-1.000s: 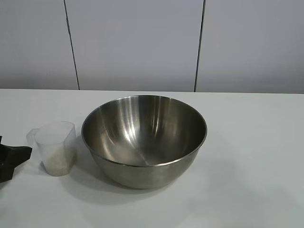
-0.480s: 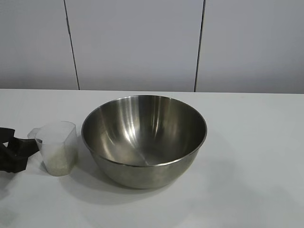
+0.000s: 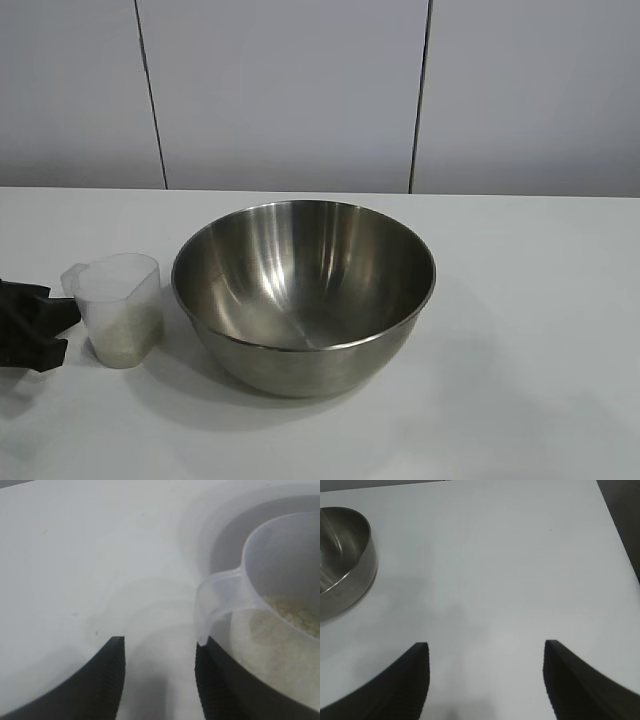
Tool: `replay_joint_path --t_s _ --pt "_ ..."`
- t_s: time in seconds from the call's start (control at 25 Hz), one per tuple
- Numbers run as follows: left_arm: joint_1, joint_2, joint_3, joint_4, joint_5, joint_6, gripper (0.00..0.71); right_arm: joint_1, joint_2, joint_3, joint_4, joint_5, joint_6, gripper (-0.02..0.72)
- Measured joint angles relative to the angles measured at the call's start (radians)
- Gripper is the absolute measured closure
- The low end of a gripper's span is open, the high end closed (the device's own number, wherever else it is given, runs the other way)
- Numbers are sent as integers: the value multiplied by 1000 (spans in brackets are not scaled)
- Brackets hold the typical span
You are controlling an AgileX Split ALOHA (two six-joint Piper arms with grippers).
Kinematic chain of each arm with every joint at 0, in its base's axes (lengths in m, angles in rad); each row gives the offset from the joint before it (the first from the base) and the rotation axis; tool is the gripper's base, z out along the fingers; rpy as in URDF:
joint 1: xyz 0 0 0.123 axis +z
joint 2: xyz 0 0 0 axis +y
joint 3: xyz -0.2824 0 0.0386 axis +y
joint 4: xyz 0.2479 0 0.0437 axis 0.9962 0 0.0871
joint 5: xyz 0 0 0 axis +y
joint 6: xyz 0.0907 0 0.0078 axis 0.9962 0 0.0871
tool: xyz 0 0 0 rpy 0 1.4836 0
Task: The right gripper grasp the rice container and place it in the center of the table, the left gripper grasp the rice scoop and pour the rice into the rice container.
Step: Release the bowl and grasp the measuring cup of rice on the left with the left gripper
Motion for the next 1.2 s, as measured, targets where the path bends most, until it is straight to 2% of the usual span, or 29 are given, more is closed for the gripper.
replay_joint_path --t_s 0.16,0.32,0.44,1.2 --pt "0 0 0 13 0 -15 392 0 0 0 0 0 0 251" --pt "0 0 0 24 0 -34 319 0 0 0 0 0 0 251" --pt "0 0 0 26 0 -35 294 0 0 0 0 0 0 251" --pt "0 0 -58 26 0 -37 289 0 0 0 0 1 0 251"
